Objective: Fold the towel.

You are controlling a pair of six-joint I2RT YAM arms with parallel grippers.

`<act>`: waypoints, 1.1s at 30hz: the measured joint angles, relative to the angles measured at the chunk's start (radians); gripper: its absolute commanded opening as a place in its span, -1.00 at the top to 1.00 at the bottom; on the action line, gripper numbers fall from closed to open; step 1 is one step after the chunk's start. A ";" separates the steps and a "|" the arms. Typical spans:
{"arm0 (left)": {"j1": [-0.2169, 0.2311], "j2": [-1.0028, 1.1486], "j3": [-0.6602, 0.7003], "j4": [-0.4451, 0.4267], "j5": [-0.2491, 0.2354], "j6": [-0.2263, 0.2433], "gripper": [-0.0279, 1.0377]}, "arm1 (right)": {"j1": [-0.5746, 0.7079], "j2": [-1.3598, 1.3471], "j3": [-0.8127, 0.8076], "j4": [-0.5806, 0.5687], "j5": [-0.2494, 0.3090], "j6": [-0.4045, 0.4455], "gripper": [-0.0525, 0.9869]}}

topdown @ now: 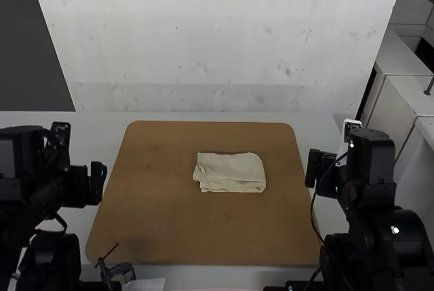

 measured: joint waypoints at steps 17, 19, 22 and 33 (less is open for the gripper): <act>0.000 0.000 0.000 -0.006 -0.027 0.000 -0.90 | 0.000 0.000 0.099 -0.277 -0.050 0.025 -0.95; 0.000 0.000 0.000 -0.006 -0.027 0.000 -0.90 | 0.000 0.000 0.098 -0.278 -0.059 0.027 -0.95; 0.000 0.000 0.000 -0.006 -0.027 0.000 -0.90 | 0.000 0.000 0.099 -0.278 -0.067 0.030 -0.95; 0.000 0.000 0.000 -0.006 -0.027 0.000 -0.90 | 0.000 0.000 0.099 -0.278 -0.077 0.035 -0.95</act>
